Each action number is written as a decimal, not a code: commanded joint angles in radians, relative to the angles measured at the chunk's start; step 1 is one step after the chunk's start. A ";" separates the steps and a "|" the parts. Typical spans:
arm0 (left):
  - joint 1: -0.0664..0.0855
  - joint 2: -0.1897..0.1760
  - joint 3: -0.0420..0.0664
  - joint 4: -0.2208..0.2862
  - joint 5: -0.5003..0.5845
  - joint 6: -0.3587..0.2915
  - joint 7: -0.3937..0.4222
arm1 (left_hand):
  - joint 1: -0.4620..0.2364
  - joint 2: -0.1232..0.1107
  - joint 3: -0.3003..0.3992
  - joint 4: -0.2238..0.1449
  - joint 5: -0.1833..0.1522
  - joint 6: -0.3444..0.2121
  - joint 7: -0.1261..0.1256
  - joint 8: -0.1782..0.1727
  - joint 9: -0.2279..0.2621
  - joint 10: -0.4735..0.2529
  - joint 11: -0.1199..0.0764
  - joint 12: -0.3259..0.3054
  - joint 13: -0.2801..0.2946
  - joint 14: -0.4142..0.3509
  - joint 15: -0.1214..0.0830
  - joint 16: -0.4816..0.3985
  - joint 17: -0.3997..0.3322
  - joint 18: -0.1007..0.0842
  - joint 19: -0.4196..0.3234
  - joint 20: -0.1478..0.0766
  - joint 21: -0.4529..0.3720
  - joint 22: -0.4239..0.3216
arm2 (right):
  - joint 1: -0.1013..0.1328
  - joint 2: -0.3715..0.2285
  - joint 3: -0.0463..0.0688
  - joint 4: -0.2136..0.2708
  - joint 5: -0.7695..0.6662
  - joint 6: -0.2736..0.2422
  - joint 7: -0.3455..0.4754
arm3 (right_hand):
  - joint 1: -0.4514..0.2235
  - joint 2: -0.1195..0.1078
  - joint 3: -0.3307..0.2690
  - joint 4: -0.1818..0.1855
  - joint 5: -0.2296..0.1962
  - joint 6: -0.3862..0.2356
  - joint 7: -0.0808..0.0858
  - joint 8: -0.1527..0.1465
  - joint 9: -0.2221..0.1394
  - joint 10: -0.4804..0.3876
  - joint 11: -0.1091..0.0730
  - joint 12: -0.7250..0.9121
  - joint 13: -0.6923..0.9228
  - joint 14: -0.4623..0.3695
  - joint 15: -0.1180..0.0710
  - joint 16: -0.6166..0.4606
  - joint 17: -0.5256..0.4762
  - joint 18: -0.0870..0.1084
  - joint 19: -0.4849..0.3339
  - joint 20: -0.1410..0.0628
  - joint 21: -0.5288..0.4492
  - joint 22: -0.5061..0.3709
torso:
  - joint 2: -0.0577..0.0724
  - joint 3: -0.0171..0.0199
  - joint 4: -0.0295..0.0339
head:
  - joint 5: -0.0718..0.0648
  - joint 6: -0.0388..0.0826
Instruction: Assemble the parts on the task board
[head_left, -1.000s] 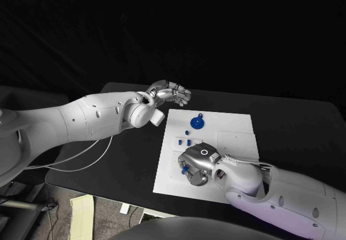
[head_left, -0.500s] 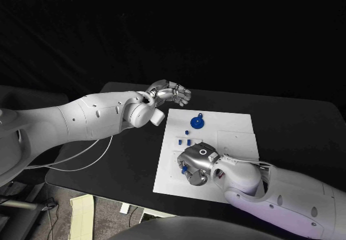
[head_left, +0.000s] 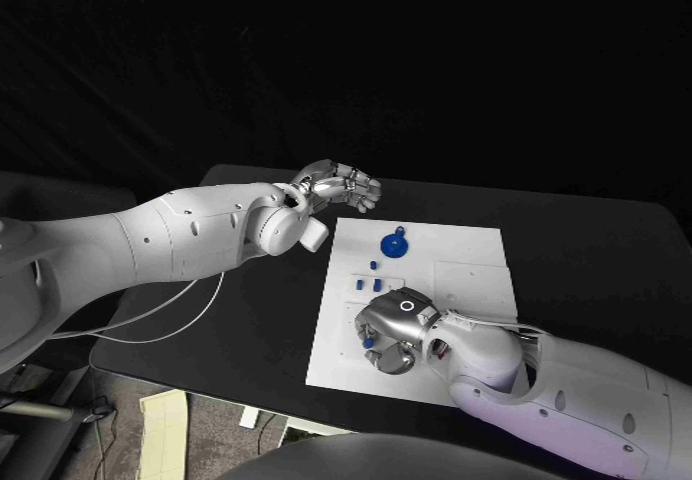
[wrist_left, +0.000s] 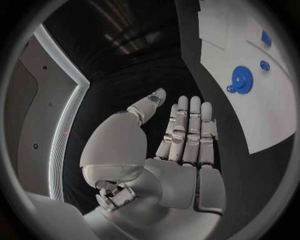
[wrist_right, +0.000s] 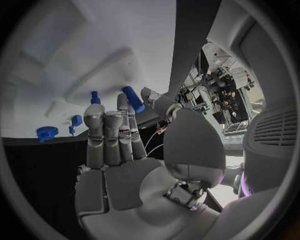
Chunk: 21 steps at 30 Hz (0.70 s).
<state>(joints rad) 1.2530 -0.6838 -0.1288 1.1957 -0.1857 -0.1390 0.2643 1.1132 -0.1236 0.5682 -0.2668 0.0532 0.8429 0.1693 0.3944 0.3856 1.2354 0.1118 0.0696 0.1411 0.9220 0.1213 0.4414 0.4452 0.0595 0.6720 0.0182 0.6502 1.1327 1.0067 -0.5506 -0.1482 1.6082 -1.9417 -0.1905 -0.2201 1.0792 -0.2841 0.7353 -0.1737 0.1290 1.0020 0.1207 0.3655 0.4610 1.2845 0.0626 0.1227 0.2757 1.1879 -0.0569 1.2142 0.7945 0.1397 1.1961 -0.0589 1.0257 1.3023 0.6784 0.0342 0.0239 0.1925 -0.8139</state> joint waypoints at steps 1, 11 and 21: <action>0.000 0.002 0.001 0.002 0.004 0.016 0.005 | 0.008 0.000 -0.003 0.004 0.005 -0.010 -0.001 0.004 -0.001 -0.003 0.000 0.003 -0.001 0.005 0.005 -0.004 0.002 0.017 -0.001 0.008 -0.004 0.001 | -0.002 0.000 -0.002 0.001 0.006 -0.002 0.008 | -0.007 0.000 -0.009 -0.002 0.001 -0.006 0.001 -0.005 -0.002 -0.010 -0.002 -0.006 -0.002 0.001 0.007 -0.004 -0.001 0.122 -0.005 -0.001 -0.003 -0.002 | 0.000 0.0001 0.0004 | 0.000 0.000; 0.000 0.000 0.001 0.002 0.004 0.016 0.003 | 0.009 0.001 -0.002 0.004 0.005 -0.010 -0.001 0.004 -0.001 -0.003 0.000 0.002 -0.002 0.005 0.005 -0.005 0.002 0.018 -0.001 0.008 -0.004 0.002 | -0.002 -0.005 -0.002 0.000 0.008 -0.057 0.004 | 0.000 -0.008 -0.013 0.000 -0.017 -0.029 0.011 -0.021 -0.008 -0.035 0.006 -0.020 -0.007 -0.006 0.017 -0.008 -0.003 0.122 -0.013 -0.002 -0.011 -0.005 | 0.000 0.0001 0.0002 | 0.000 0.001; 0.000 -0.001 0.001 0.002 0.004 0.018 0.002 | 0.009 0.000 -0.003 0.005 0.005 -0.011 0.000 0.003 -0.001 -0.004 0.001 0.002 -0.002 0.004 0.006 -0.006 0.003 0.017 -0.001 0.008 -0.005 0.002 | -0.002 -0.024 -0.001 0.016 0.029 -0.168 0.017 | 0.001 -0.016 -0.027 -0.010 -0.029 -0.060 0.026 -0.041 -0.019 -0.067 0.020 -0.038 -0.014 -0.011 0.028 -0.008 -0.004 0.122 -0.019 -0.001 -0.016 -0.005 | 0.000 0.0004 0.0000 | -0.001 0.004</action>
<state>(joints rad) 1.2530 -0.6855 -0.1288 1.1959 -0.1857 -0.1365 0.2617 1.1132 -0.1236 0.5682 -0.2668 0.0532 0.8368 0.1704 0.3944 0.3857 1.2355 0.1118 0.0696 0.1403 0.9220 0.1212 0.4414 0.4468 0.0680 0.6720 0.0181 0.6501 1.1333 1.0052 -0.5733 -0.1496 1.6203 -1.9223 -0.2900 -0.2186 1.0794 -0.2926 0.7128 -0.1854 0.1046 0.9486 0.1482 0.3277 0.4424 1.2221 0.0822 0.0878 0.2621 1.1734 -0.0355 1.2091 0.7921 0.1396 1.1840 -0.0605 1.0141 1.2982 0.6783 0.0346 0.0240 0.1924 -0.8111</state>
